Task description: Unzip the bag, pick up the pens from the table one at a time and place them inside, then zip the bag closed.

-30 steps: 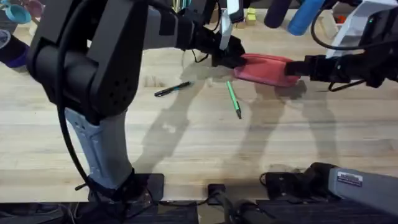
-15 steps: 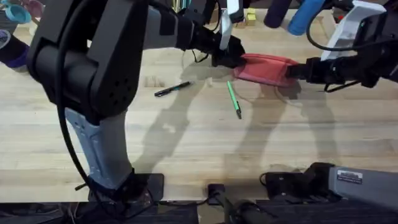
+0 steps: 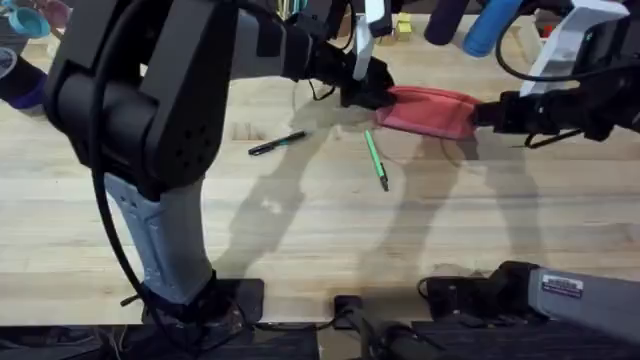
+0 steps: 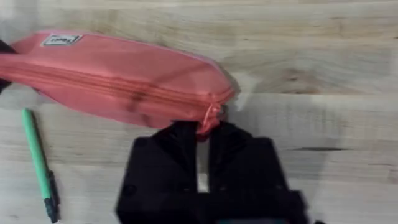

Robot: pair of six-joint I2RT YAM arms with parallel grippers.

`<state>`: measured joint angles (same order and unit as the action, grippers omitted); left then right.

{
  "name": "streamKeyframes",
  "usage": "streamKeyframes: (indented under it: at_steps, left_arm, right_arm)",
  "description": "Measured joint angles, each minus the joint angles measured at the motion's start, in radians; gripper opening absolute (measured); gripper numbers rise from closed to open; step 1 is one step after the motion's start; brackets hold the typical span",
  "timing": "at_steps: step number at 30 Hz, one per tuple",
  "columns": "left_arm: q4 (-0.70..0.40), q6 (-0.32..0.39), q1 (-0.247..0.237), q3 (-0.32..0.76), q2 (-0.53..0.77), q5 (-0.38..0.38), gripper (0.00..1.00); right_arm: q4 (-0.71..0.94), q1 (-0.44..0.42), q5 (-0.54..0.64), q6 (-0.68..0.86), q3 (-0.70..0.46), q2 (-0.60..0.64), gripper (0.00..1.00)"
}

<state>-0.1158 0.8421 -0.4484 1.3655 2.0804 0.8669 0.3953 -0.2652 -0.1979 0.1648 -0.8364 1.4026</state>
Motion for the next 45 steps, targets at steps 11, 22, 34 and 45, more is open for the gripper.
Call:
streamKeyframes:
  at_steps: [11,22,34,45]
  left_arm:
    - [0.0,0.0,0.0,0.001,0.0,-0.002,0.043]
    - [0.0,0.0,0.0,0.001,0.0,-0.002,0.043]
    - [-0.004,0.0,0.0,0.001,0.0,0.0,0.043]
    - [-0.003,0.0,0.0,0.001,0.0,0.0,0.073]
  right_arm:
    - [0.001,0.0,0.014,0.0,0.0,-0.009,0.03]
    - [0.002,0.0,0.015,0.003,0.002,-0.032,0.029]
    - [0.048,0.005,0.018,0.005,0.002,-0.16,0.028]
    - [0.021,0.053,0.013,0.025,0.002,-0.16,0.028]
